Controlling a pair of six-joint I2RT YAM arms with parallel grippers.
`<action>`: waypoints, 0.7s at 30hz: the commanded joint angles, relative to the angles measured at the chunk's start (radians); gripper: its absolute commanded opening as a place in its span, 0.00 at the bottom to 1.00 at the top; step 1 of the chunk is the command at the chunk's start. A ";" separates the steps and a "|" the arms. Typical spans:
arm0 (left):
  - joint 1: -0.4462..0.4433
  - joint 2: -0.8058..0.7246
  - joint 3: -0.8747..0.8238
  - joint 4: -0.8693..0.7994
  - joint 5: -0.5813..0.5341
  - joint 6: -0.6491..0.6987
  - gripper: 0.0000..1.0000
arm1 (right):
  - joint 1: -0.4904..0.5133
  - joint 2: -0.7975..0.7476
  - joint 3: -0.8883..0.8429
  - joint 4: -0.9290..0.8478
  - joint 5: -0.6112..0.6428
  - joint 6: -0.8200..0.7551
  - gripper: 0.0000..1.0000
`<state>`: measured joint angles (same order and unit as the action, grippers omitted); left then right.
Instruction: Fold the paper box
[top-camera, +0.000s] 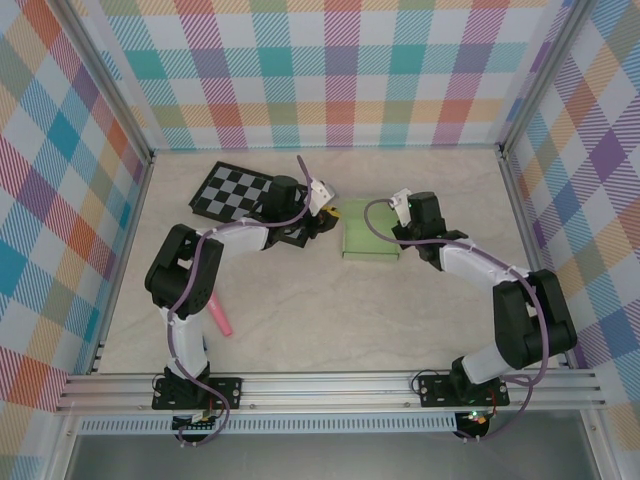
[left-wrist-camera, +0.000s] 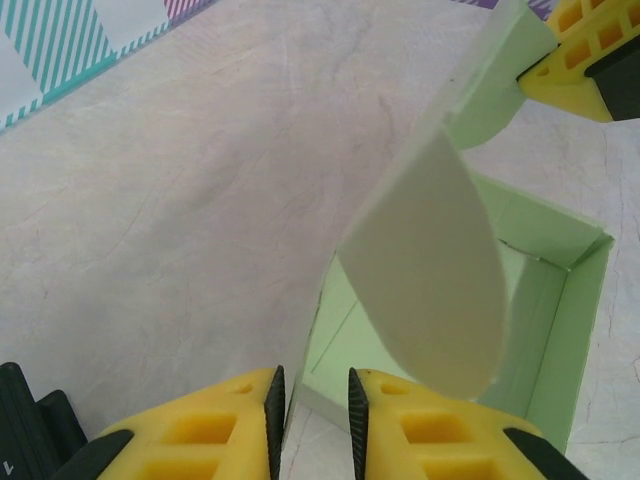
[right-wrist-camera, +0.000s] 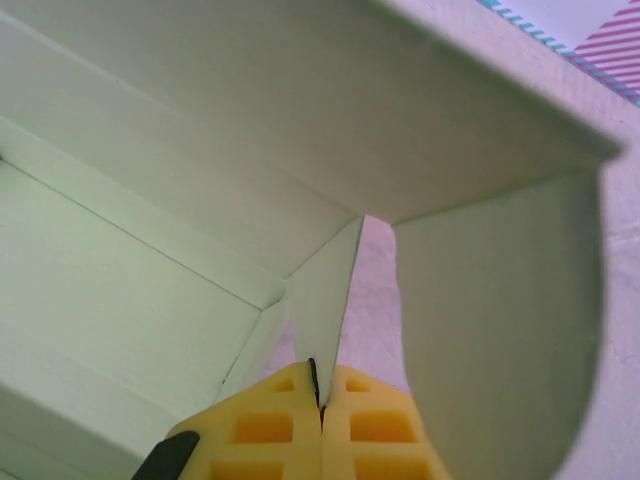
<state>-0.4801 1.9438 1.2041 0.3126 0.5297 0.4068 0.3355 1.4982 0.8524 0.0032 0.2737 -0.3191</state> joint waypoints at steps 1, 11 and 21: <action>-0.006 0.011 0.028 -0.019 0.004 -0.009 0.24 | 0.003 0.019 0.009 -0.006 0.028 0.056 0.00; 0.010 0.029 0.053 -0.075 -0.044 0.154 0.49 | 0.004 0.012 -0.006 0.036 0.003 0.003 0.00; 0.063 0.058 0.087 -0.033 0.047 0.206 0.61 | 0.003 -0.016 -0.046 0.093 -0.046 -0.115 0.00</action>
<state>-0.4320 1.9675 1.2369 0.2722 0.5156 0.5663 0.3355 1.5043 0.8230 0.0692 0.2516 -0.3740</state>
